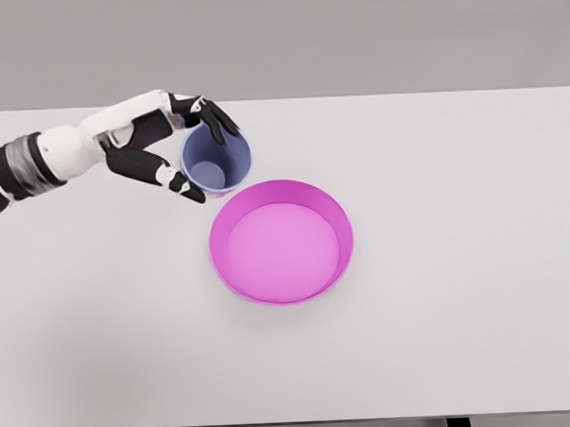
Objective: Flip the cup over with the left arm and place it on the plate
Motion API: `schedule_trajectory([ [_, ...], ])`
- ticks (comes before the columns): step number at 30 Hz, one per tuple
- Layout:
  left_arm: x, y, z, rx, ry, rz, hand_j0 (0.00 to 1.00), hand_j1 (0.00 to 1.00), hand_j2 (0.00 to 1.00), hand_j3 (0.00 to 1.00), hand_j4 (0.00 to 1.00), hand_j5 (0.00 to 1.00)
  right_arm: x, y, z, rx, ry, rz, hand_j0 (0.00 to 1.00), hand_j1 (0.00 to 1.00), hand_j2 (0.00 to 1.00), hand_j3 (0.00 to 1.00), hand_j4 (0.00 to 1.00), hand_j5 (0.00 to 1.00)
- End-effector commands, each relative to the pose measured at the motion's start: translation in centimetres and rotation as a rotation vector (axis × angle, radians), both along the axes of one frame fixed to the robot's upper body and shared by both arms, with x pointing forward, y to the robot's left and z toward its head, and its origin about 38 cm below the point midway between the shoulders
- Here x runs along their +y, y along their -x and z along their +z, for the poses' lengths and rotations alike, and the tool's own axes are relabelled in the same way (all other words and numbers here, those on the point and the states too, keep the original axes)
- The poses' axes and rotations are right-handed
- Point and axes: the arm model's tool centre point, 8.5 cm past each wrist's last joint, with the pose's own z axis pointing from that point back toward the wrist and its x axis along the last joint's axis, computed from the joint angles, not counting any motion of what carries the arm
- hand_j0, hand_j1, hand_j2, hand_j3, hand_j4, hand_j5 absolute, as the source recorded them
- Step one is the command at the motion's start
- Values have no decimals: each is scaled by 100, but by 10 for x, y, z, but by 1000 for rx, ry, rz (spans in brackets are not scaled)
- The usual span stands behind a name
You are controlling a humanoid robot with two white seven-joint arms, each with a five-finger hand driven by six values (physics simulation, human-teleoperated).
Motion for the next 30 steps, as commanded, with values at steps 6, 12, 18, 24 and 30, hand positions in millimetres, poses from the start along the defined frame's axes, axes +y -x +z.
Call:
schedule_trajectory([
  [6,-38,15,-11,240,144,-48,46,46,46,46,46,46,0,0,0,1,0,0,100,100,100,100,100,100],
  [12,-87,23,-30,275,219,-135,45,45,45,45,45,45,0,0,0,1,0,0,100,100,100,100,100,100],
  [18,-89,0,-75,335,198,-50,47,47,47,47,47,47,0,0,0,-1,0,1,100,100,100,100,100,100],
  [24,-85,-5,-111,357,125,23,47,47,47,47,47,47,0,0,0,-1,0,1,100,100,100,100,100,100],
  [30,-82,-14,-131,378,86,72,47,47,47,47,47,47,0,0,0,0,0,-1,100,100,100,100,100,100],
])
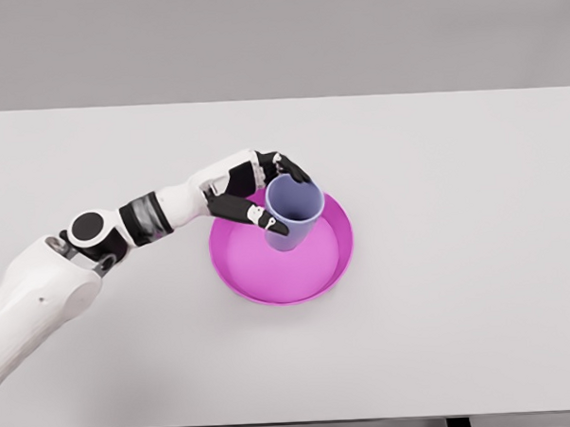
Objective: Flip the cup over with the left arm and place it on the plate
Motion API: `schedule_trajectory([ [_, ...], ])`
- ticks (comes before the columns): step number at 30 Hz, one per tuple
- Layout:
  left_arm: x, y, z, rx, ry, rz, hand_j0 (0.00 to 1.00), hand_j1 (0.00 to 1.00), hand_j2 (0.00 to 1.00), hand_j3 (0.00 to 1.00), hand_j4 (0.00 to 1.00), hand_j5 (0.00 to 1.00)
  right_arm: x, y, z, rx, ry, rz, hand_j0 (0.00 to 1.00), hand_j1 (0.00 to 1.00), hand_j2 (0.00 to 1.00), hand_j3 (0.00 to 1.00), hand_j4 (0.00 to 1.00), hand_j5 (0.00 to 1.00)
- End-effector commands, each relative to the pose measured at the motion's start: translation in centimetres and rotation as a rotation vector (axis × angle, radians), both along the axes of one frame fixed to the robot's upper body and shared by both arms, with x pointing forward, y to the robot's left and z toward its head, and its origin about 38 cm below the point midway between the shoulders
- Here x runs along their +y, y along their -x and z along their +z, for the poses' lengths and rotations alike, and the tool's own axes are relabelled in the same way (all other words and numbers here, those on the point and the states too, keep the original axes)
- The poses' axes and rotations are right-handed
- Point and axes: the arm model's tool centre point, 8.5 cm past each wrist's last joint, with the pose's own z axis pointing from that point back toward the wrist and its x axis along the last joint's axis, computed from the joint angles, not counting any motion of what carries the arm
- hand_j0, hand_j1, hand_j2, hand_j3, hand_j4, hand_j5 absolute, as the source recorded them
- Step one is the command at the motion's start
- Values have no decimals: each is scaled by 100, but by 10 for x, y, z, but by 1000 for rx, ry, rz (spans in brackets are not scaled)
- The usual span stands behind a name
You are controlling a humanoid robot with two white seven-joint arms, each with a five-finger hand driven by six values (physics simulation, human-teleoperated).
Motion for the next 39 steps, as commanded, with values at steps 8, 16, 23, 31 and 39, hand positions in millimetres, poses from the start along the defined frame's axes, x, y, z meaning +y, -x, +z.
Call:
schedule_trajectory([
  [8,-3,3,-21,24,-27,12,66,66,66,66,66,66,0,0,0,1,0,1,100,100,100,100,100,100],
  [16,2,3,-20,21,-35,18,97,97,97,97,97,97,0,0,0,1,0,-1,100,100,100,100,100,100],
  [23,17,7,-10,3,-49,15,100,100,100,100,100,100,0,0,0,1,0,1,100,100,100,100,100,100],
  [31,115,32,63,-71,-117,49,100,100,100,100,100,100,0,0,0,1,0,1,100,100,100,100,100,100],
  [39,227,64,109,-68,-320,169,100,100,100,100,100,100,0,0,0,1,0,1,100,100,100,100,100,100],
])
